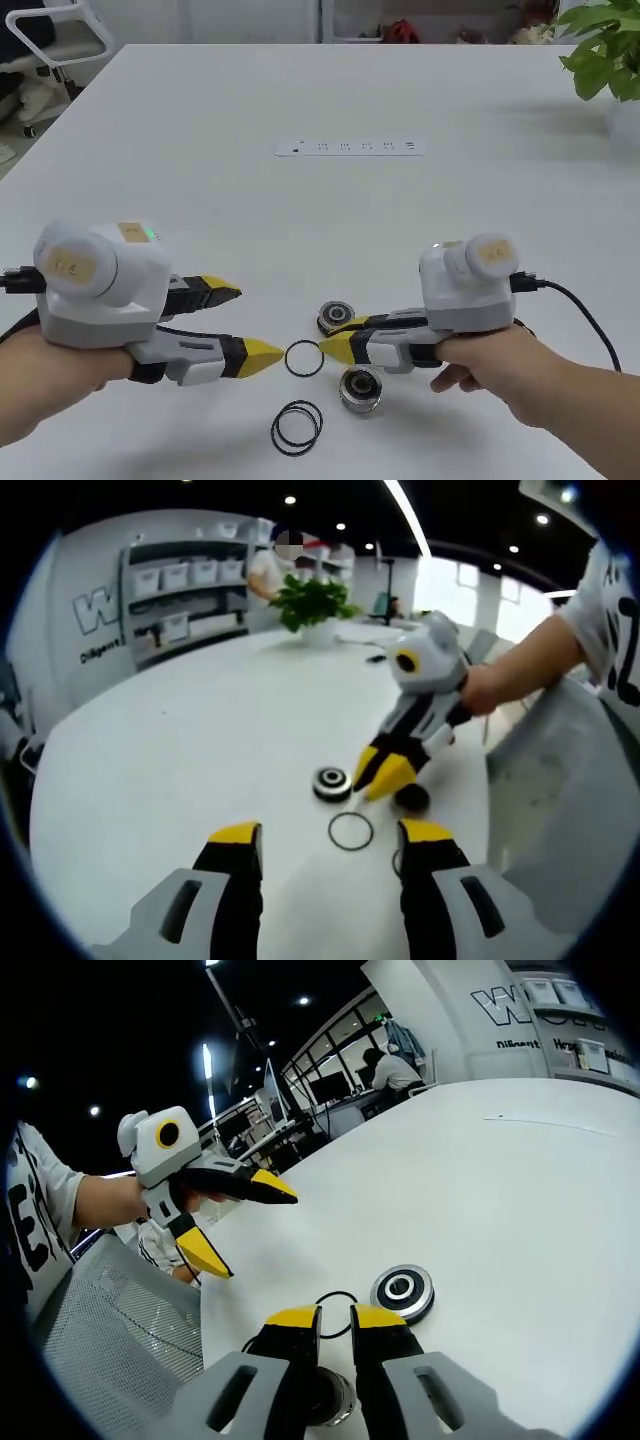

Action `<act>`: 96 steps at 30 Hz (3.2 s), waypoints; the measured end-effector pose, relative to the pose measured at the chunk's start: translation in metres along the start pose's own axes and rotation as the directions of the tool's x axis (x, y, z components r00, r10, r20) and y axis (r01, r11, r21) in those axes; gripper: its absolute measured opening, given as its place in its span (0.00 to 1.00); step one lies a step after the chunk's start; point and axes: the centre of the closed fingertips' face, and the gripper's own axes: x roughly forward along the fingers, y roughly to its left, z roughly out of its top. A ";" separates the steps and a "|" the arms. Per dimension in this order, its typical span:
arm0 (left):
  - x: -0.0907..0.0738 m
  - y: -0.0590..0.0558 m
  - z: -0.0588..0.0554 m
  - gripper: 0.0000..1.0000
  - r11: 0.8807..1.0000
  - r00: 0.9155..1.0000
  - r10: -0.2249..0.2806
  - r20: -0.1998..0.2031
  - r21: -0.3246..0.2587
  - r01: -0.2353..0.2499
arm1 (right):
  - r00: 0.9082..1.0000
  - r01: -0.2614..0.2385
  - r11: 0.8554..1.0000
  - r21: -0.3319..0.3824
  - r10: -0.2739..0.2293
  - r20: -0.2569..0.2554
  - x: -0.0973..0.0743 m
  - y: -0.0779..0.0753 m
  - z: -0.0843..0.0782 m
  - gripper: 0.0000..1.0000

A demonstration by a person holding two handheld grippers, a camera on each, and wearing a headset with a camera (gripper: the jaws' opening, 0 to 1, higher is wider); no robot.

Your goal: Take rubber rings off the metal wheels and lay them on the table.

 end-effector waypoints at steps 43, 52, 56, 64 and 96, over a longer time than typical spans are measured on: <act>0.069 0.002 0.013 0.40 0.998 0.998 -0.054 -0.043 0.035 0.056 | 0.994 0.111 0.984 -0.142 -0.112 -0.001 -0.011 -0.040 -0.004 0.21; 0.081 -0.007 0.012 0.34 0.996 0.996 -0.077 -0.055 0.049 0.080 | 0.994 0.107 0.983 -0.150 -0.110 -0.009 -0.009 -0.039 -0.006 0.23; 0.085 -0.009 0.011 0.31 0.994 0.994 -0.088 -0.060 0.057 0.091 | 0.994 0.106 0.983 -0.153 -0.109 -0.014 -0.008 -0.038 -0.008 0.24; 0.092 -0.009 0.009 0.26 0.994 0.993 -0.088 -0.078 0.065 0.093 | 0.994 0.104 0.983 -0.155 -0.108 -0.015 -0.007 -0.037 -0.009 0.24; 0.108 -0.008 0.007 0.13 0.993 0.994 -0.050 -0.095 0.104 0.060 | 0.990 0.130 0.958 -0.257 -0.139 -0.016 0.007 -0.038 -0.007 0.31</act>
